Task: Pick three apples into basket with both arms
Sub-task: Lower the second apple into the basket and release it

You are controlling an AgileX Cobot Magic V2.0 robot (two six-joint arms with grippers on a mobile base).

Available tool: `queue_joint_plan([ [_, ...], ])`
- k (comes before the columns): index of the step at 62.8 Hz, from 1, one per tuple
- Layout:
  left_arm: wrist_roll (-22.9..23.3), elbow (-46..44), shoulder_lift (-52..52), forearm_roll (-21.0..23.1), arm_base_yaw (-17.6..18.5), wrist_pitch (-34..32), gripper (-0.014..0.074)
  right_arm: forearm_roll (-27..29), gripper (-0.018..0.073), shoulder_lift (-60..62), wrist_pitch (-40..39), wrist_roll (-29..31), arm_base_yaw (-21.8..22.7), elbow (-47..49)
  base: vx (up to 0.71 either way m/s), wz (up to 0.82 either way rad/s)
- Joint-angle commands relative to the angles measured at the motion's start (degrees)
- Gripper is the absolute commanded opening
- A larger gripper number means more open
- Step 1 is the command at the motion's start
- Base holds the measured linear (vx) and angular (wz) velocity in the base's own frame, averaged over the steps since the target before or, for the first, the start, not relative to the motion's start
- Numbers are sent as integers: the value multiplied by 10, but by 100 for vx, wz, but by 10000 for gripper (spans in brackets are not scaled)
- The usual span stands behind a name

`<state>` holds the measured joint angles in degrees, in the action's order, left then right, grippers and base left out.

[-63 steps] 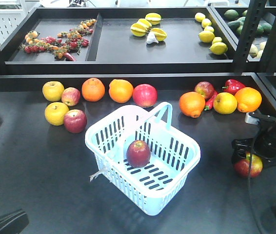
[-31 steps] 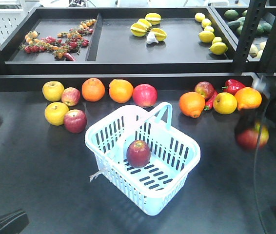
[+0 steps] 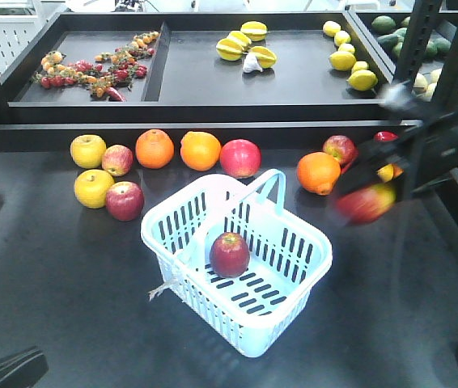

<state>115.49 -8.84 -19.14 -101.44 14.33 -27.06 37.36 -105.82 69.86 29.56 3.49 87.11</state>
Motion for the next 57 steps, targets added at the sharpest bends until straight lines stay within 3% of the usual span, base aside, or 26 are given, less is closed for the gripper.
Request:
queue_joint_plan([
  [1, 2, -14, -4, -1, -1, 14, -8, 34, -5, 21, -9, 14, -50, -2, 0, 0],
  [14, 2, -14, -4, -1, -1, 14, -8, 32, 0, -11, -107, 28, -146, -17, 0, 0],
  [24, 2, -14, -4, -1, -1, 14, -8, 31, 72, -32, -138, 29, -181, -17, 0, 0],
  [29, 2, -14, -4, -1, -1, 14, -8, 35, 164, -40, -138, 33, -185, -17, 0, 0],
  [46, 2, -14, -4, -1, -1, 14, -8, 38, 620, -51, -139, 23, -186, -17, 0, 0],
  [52, 2, -14, -4, -1, -1, 14, -8, 38, 719, -51, -138, 19, -186, -17, 0, 0],
  [57, 2, -14, -4, -1, -1, 14, -8, 37, 729, -51, -134, 16, -186, -17, 0, 0],
])
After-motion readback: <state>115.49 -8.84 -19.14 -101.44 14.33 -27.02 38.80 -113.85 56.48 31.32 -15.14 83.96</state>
